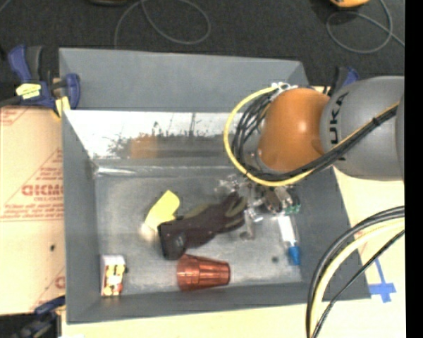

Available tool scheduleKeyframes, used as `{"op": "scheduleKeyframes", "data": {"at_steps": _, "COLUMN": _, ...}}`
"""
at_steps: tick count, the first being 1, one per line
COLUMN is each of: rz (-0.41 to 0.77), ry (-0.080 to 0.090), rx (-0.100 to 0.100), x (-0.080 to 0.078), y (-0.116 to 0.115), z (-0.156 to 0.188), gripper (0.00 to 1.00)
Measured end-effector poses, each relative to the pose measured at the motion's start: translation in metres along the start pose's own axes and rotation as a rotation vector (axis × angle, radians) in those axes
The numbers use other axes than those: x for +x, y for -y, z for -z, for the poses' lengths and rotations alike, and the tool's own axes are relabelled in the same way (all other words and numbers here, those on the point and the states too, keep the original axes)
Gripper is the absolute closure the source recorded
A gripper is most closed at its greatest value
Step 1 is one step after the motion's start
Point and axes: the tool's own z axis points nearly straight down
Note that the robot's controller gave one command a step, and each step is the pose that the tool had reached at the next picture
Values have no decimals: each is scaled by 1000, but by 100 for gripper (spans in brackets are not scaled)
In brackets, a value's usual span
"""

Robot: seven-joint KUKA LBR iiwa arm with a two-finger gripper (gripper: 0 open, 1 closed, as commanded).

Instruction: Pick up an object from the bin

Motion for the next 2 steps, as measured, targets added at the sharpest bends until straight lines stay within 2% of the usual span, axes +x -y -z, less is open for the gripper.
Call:
{"op": "scheduleKeyframes", "data": {"at_steps": 1, "rz": -281, "ry": 8, "rx": 6, "x": -21, "y": -4, "z": -35, "gripper": 100}}
{"op": "scheduleKeyframes", "data": {"at_steps": 2, "rz": -280, "ry": 8, "rx": 7, "x": -21, "y": -4, "z": -35, "gripper": 100}}
